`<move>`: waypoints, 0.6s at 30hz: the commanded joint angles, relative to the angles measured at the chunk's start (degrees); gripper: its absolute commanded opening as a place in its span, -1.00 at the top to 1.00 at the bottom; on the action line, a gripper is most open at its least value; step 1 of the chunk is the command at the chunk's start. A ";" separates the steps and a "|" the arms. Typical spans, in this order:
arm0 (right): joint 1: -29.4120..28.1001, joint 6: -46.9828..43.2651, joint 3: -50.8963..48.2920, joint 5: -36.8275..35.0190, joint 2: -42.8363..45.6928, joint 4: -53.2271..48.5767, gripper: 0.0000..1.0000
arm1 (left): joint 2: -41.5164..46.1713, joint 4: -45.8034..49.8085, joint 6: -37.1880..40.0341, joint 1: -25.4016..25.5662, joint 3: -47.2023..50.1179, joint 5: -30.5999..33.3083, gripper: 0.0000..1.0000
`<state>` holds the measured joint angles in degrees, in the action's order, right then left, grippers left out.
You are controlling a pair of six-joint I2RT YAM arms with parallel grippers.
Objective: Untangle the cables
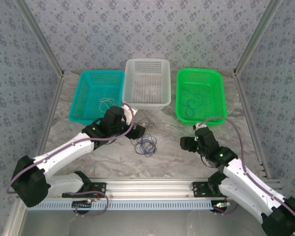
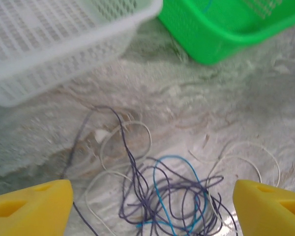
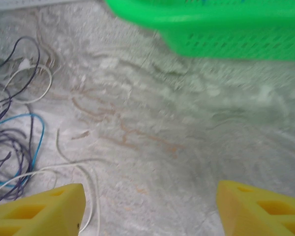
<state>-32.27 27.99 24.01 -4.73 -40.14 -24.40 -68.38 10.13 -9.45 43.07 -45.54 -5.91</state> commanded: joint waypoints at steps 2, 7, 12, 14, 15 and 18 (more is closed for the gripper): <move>-1.79 3.68 -2.65 7.81 -1.83 2.07 -0.41 | -2.87 -4.40 -0.90 1.55 0.90 -1.73 -0.68; -4.34 6.47 -3.81 8.51 -7.38 5.78 -0.37 | -4.83 -6.44 -1.71 1.91 0.99 -1.65 -0.68; -6.88 6.81 -2.04 8.29 -15.27 9.68 -0.32 | -3.84 -6.44 -1.20 1.92 1.31 0.47 -0.70; -7.20 6.59 -0.92 7.64 -19.36 9.81 -0.30 | -2.98 -6.66 -1.23 1.88 1.86 0.90 -0.71; -7.28 6.35 -0.05 7.78 -21.65 10.03 -0.27 | -2.62 -6.83 -1.27 1.89 2.15 1.11 -0.71; -7.78 5.92 2.20 6.86 -27.24 9.24 -0.07 | -1.22 -6.88 -1.45 1.85 3.05 2.05 -0.72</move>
<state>-39.35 33.85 23.77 2.00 -63.75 -16.64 -71.94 5.17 -10.55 44.69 -43.29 -5.26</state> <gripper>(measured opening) 0.567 0.860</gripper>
